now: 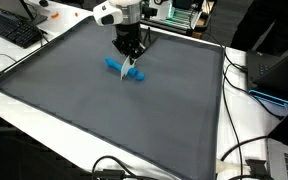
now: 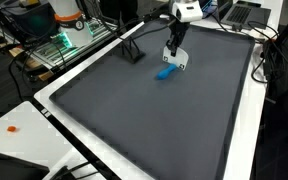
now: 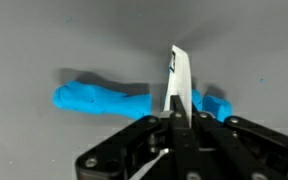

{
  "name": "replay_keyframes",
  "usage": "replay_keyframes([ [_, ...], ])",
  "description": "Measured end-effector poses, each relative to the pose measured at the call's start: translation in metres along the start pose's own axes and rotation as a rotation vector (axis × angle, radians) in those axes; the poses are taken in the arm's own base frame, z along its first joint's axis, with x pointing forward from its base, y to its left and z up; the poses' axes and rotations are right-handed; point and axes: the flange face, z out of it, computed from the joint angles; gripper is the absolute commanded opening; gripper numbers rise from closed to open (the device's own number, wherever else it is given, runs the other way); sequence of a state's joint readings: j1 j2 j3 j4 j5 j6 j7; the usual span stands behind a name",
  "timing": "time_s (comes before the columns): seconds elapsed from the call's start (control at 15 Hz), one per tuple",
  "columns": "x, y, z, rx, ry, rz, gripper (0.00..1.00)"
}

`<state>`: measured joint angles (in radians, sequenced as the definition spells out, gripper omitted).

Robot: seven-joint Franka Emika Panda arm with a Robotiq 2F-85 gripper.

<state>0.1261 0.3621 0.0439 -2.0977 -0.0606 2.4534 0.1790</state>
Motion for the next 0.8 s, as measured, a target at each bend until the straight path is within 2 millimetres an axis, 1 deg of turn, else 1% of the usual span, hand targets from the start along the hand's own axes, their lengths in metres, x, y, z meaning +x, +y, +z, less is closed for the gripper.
replay_keyframes([
  [0.27,0.000,-0.006,-0.005,-0.014,-0.004,-0.004,0.01],
  [0.4,0.001,-0.006,-0.011,-0.024,0.008,-0.004,0.01],
  [0.6,0.005,-0.002,-0.026,-0.037,0.037,-0.001,0.01],
  [0.8,0.008,0.006,-0.040,-0.055,0.061,0.010,0.01],
])
